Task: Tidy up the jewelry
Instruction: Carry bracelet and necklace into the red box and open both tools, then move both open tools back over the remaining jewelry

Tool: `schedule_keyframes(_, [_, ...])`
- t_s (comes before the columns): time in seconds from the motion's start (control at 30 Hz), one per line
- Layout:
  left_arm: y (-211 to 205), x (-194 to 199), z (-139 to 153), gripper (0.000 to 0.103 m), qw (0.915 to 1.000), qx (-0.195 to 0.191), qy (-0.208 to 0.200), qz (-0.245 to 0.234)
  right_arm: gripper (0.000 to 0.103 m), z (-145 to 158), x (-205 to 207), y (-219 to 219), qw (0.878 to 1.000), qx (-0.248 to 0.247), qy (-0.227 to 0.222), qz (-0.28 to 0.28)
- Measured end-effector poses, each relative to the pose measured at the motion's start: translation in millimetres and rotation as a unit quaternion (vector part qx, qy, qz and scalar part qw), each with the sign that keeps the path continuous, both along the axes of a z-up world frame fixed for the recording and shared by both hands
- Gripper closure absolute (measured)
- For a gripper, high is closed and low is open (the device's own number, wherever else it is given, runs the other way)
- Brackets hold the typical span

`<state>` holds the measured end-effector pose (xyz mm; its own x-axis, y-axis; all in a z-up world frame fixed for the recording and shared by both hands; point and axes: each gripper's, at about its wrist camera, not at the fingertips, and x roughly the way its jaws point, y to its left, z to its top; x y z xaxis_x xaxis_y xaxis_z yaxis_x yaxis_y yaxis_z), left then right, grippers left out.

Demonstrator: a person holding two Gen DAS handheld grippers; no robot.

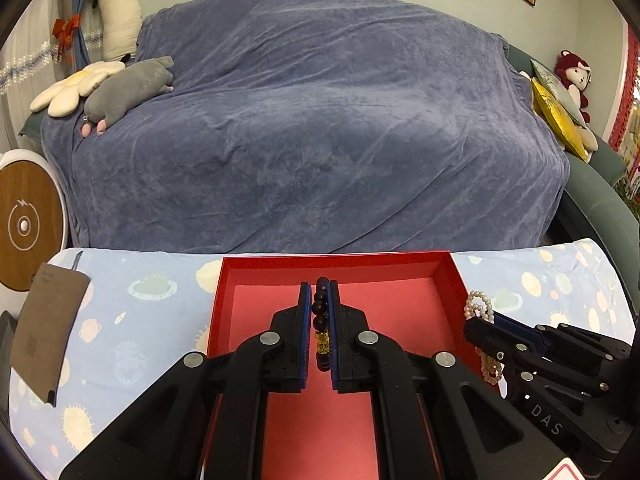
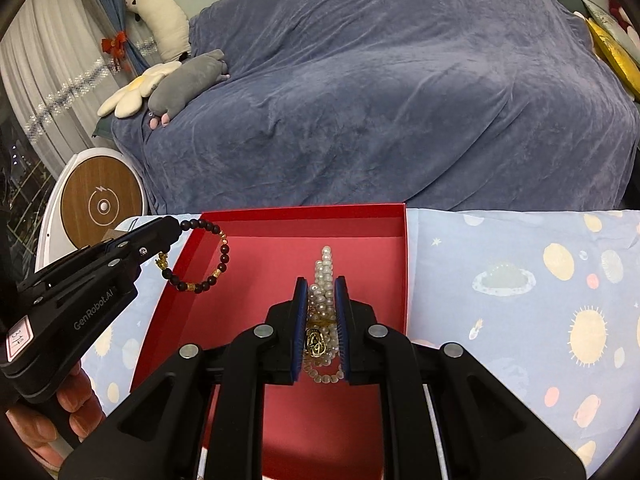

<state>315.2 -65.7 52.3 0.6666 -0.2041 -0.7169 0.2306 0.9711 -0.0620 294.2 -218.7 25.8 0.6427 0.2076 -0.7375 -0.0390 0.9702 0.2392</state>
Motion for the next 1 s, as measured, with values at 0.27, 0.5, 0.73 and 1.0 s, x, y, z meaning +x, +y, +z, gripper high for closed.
schedule_keyframes(0.27, [0,35,-28,0.098,0.9995,-0.005,0.029,0.009,0.09,-23,32,5,0.999,-0.021,0.025,-0.006])
schedule_keyframes(0.5, [11,37,-32,0.073,0.9989,0.003,0.023,0.04,0.07,-20,29,1,0.999,-0.025,0.01,-0.024])
schedule_keyframes(0.73, [38,-22,-4,0.035,0.9962,0.024,-0.028,0.078,0.059,8,-33,-5,0.999,-0.014,-0.026,-0.014])
schedule_keyframes(1.0, [60,-105,4,0.031,0.9945,0.041,-0.022,0.094,0.05,20,-140,-4,0.999,-0.02,-0.045,-0.001])
